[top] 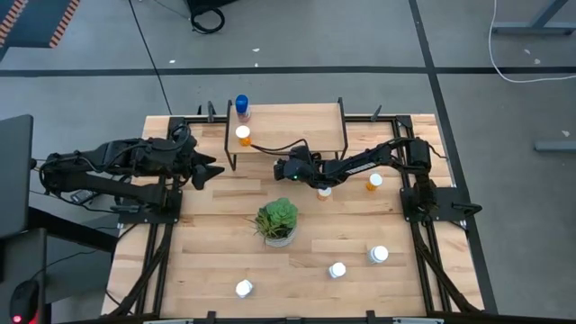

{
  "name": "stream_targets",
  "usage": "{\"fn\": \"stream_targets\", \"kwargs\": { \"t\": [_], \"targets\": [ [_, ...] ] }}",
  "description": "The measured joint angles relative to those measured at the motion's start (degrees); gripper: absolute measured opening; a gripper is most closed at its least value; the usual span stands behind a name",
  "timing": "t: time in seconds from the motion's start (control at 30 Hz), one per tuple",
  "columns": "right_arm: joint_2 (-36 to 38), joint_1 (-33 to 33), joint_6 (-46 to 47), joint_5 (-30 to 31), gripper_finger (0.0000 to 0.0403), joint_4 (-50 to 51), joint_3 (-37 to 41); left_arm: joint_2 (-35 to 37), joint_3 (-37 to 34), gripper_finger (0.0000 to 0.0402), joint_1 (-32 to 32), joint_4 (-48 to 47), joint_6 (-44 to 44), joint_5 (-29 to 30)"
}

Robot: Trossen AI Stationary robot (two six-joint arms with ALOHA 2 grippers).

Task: Pick and place medicine bottles onto shelf by color
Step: Put the pink pill bottle on the shelf

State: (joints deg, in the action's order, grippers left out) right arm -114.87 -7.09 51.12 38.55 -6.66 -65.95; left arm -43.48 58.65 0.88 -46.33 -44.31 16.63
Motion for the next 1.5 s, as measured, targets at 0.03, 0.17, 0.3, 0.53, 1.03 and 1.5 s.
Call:
{"fn": "stream_targets", "kwargs": {
  "t": [0.03,0.17,0.3,0.53,1.03,1.5],
  "targets": [
    [0.0,0.02,0.38,0.01,0.031,-0.02,0.0,0.0,0.0,0.0293,-0.01,0.01,0.0,0.02],
    [0.0,0.0,0.51,0.02,0.031,-0.06,0.0,0.0,0.0,0.0293,0.0,0.02,-0.02,-0.01],
    [0.02,0.0,0.51,-0.62,0.031,-0.04,-0.02,0.0,0.0,0.0293,0.0,0.02,-0.02,-0.01],
    [0.23,0.72,-1.76,-7.84,0.031,0.33,-0.15,0.0,0.0,0.0293,-0.02,0.02,0.02,0.02],
    [1.95,3.43,-1.9,-27.29,0.031,-0.04,0.07,0.0,0.0,0.0293,0.0,0.07,1.53,0.02],
    [2.56,2.08,-7.1,-6.11,0.031,-0.84,0.0,0.0,-0.02,0.0293,0.0,-0.09,1.51,0.02]
  ]
}}
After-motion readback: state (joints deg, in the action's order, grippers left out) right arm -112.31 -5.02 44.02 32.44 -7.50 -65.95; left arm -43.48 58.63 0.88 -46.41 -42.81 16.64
